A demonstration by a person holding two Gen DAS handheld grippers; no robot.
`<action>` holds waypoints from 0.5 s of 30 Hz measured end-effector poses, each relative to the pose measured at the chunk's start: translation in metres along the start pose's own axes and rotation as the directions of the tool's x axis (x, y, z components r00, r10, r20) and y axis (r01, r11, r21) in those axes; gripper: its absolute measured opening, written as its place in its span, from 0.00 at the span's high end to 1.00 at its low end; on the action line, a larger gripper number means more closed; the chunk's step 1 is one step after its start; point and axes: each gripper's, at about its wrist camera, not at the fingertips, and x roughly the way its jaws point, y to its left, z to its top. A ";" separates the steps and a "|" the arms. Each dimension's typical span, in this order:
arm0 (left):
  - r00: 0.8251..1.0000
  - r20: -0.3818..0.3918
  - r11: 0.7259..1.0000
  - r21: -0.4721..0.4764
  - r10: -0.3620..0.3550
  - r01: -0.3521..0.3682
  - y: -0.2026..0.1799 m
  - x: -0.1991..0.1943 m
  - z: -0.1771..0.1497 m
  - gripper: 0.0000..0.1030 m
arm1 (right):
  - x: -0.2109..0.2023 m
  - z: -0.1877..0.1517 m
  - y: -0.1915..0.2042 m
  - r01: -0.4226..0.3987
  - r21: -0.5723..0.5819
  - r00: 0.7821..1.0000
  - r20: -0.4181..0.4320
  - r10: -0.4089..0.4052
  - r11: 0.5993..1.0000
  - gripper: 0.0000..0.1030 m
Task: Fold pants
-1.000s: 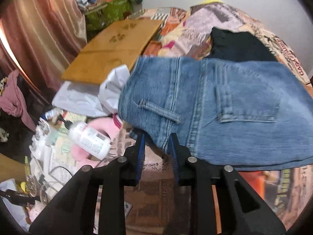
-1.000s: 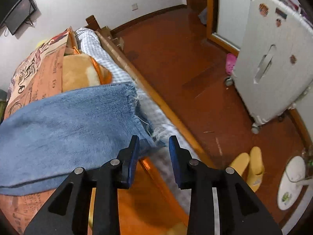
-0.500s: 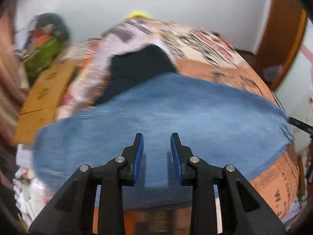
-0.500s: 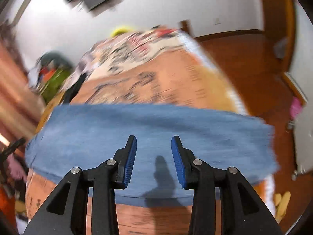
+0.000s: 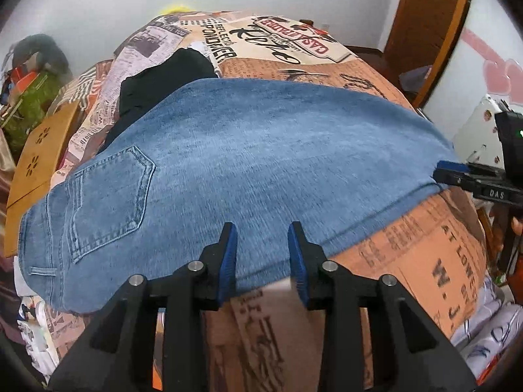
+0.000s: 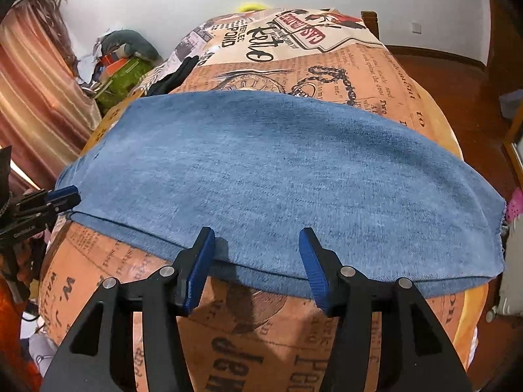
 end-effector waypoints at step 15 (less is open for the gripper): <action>1.000 -0.018 0.998 0.061 0.024 -0.023 -0.013 0.002 -0.004 0.51 | 0.022 0.007 0.033 0.010 -0.148 1.000 0.025 -0.006 0.989 0.42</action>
